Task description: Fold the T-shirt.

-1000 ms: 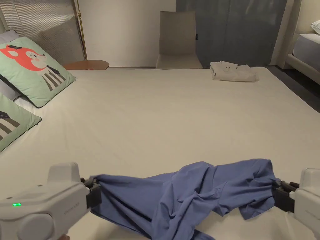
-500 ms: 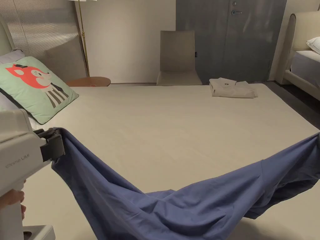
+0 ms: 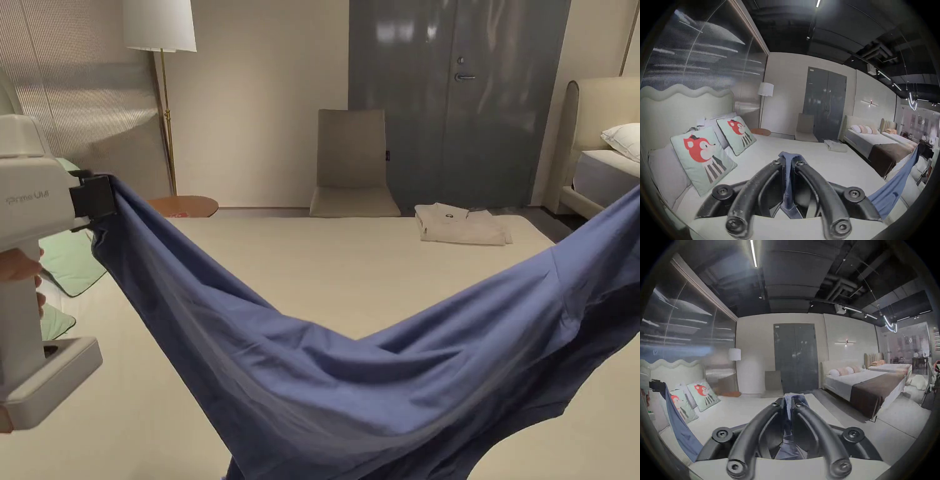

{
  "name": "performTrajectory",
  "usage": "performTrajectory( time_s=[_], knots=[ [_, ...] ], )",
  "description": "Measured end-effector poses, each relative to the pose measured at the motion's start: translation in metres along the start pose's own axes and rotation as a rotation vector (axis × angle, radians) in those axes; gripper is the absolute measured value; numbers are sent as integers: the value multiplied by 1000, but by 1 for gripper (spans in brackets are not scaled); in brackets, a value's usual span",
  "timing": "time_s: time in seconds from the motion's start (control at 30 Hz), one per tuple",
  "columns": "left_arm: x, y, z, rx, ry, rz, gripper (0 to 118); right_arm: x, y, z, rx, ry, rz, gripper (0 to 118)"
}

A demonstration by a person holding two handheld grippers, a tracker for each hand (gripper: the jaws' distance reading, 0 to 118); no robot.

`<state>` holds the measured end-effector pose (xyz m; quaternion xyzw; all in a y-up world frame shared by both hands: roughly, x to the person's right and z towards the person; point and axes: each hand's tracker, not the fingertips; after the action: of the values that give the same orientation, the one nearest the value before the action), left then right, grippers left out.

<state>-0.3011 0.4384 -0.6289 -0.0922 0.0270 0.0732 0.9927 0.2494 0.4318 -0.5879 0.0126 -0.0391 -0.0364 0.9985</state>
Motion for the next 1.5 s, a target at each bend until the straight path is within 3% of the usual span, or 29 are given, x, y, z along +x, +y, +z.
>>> performTrajectory(
  time_s=[0.4,0.67,1.03,1.5],
  knots=[
    [20,83,-102,120,15,31,1,5,51,-104,150,-114,2,7],
    [37,89,-139,174,25,-10,1,9,58,-139,179,-148,16,7],
    [36,10,-143,3,4,-31,1,18,-18,-129,-4,-132,37,7],
    [14,-158,-19,-286,12,-55,1,14,-141,15,-286,-71,35,7]
  ],
)
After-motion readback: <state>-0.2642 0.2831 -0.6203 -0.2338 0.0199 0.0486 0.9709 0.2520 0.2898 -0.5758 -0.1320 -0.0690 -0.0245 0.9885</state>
